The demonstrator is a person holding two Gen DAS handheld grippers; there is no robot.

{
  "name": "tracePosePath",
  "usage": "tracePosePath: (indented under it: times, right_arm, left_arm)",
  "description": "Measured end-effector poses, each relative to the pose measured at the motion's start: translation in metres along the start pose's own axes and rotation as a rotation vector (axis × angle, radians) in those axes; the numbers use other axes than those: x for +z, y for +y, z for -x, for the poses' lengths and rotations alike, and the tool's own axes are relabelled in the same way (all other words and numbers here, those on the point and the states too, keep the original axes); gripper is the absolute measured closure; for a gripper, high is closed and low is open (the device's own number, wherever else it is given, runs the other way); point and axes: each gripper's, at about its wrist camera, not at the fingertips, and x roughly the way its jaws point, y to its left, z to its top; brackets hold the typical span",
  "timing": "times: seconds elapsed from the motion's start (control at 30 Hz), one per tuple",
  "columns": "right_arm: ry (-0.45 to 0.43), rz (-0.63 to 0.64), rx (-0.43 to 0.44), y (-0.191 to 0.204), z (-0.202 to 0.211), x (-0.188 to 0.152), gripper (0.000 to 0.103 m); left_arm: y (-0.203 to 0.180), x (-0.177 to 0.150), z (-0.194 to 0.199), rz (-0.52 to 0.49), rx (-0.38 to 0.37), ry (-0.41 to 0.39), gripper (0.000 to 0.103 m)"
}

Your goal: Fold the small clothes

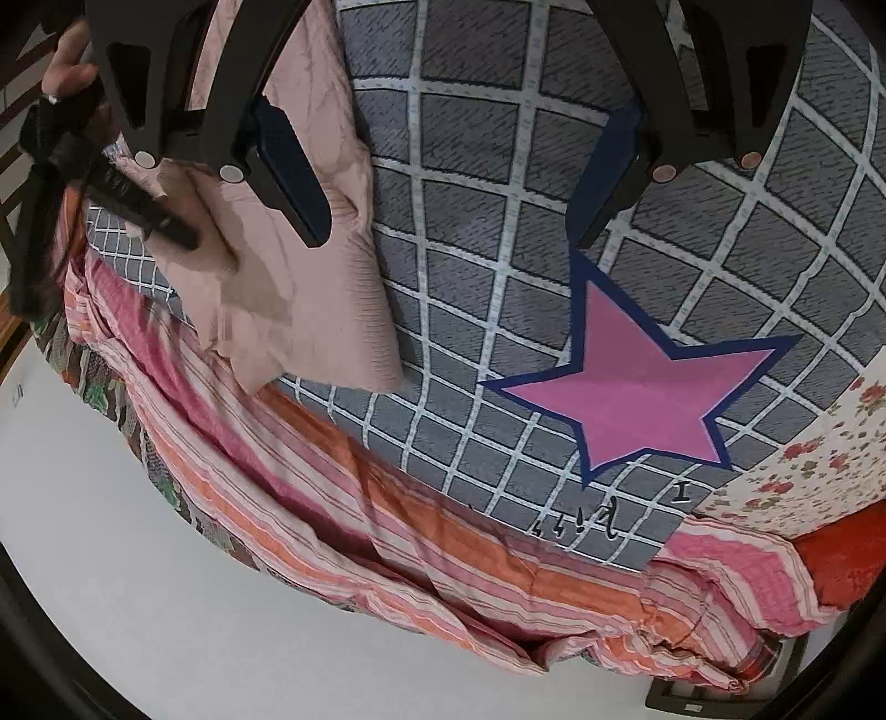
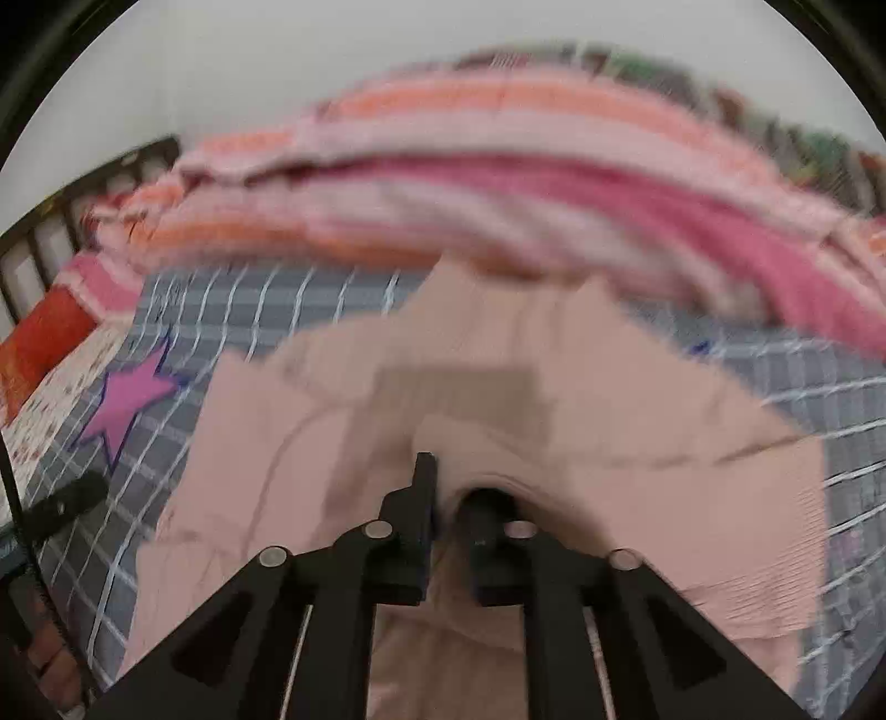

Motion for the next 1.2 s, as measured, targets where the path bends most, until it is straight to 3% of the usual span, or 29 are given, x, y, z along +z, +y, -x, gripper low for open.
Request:
tracePosePath:
  times: [0.07, 0.1, 0.17, 0.2, 0.27, 0.37, 0.57, 0.73, 0.83, 0.93, 1.1, 1.2]
  right_arm:
    - [0.062, 0.009, 0.022, 0.0, -0.008, -0.005, 0.054]
    - [0.061, 0.009, 0.021, -0.002, -0.006, -0.006, 0.054]
    - [0.027, -0.012, 0.036, -0.01, 0.007, -0.009, 0.052]
    - [-0.015, -0.056, 0.089, -0.026, 0.029, -0.012, 0.046]
    - [-0.029, -0.072, 0.109, -0.034, 0.037, -0.013, 0.039]
    - [-0.073, -0.113, 0.124, -0.064, 0.063, -0.023, 0.039]
    - [-0.155, -0.214, 0.005, -0.139, 0.093, -0.056, 0.039]
    - [-0.111, -0.278, -0.059, -0.186, 0.093, -0.067, 0.039]
    - [-0.098, -0.257, -0.111, -0.197, 0.087, -0.074, 0.039]
    - [-0.077, -0.292, -0.087, -0.21, 0.082, -0.08, 0.039]
    - [-0.077, -0.322, -0.06, -0.216, 0.08, -0.082, 0.039]
    - [-0.058, -0.303, -0.065, -0.21, 0.074, -0.082, 0.039]
  left_arm:
    - [-0.004, 0.001, 0.001, -0.005, -0.009, -0.006, 0.017]
    - [-0.005, 0.002, 0.002, -0.005, -0.014, -0.011, 0.017]
    - [-0.011, 0.003, 0.002, -0.002, -0.029, -0.012, 0.017]
    - [-0.016, 0.004, 0.001, -0.007, -0.044, -0.008, 0.017]
    - [-0.028, 0.004, 0.001, -0.032, -0.064, -0.012, 0.017]
    - [-0.054, 0.004, 0.001, -0.097, -0.084, -0.014, 0.017]
    - [-0.113, -0.005, -0.011, -0.195, -0.118, 0.016, 0.017]
    - [-0.155, -0.018, -0.034, -0.286, -0.072, 0.068, 0.017]
    - [-0.176, -0.029, -0.05, -0.35, -0.005, 0.092, 0.017]
    - [-0.189, -0.036, -0.067, -0.391, 0.098, 0.117, 0.017]
    - [-0.196, -0.033, -0.075, -0.359, 0.067, 0.113, 0.018]
    - [-0.189, -0.032, -0.08, -0.322, 0.103, 0.105, 0.022]
